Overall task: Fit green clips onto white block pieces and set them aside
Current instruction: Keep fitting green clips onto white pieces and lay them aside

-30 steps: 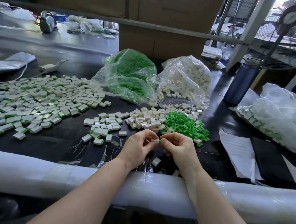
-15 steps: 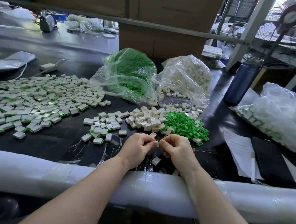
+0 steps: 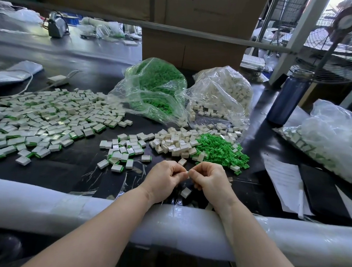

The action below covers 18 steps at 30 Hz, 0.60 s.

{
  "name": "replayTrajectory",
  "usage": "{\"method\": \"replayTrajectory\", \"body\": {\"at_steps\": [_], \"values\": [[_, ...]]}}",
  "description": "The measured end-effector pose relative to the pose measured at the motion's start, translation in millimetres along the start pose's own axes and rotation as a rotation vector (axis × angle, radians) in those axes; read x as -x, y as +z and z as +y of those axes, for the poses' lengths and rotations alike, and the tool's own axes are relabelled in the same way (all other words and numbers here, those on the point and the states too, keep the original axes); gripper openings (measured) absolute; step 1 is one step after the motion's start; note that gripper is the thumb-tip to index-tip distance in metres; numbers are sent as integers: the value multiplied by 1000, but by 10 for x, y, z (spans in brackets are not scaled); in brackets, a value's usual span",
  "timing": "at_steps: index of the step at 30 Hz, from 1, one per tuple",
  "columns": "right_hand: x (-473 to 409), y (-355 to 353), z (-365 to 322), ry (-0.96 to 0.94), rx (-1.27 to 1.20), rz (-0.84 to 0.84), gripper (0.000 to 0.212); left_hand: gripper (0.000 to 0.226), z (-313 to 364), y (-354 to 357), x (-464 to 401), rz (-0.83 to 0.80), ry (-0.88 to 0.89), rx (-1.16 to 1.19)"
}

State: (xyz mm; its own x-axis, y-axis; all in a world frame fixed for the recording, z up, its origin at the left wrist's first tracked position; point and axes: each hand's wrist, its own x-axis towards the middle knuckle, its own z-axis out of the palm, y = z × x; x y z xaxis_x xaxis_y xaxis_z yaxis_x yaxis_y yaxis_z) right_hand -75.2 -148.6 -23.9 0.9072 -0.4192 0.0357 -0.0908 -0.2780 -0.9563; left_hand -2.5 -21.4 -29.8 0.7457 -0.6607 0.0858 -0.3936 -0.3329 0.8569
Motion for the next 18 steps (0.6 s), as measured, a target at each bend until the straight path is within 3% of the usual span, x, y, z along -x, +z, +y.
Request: {"method": "replayTrajectory", "body": {"at_steps": [4, 11, 18], "values": [[-2, 5, 0, -14, 1, 10, 18, 15, 19, 4, 2, 4, 12, -1], [15, -3, -24, -33, -258, 47, 14, 12, 85, 7, 14, 50, -7, 178], [44, -9, -33, -66, -282, -14, 17, 13, 59, 0, 16, 59, -5, 146]]}}
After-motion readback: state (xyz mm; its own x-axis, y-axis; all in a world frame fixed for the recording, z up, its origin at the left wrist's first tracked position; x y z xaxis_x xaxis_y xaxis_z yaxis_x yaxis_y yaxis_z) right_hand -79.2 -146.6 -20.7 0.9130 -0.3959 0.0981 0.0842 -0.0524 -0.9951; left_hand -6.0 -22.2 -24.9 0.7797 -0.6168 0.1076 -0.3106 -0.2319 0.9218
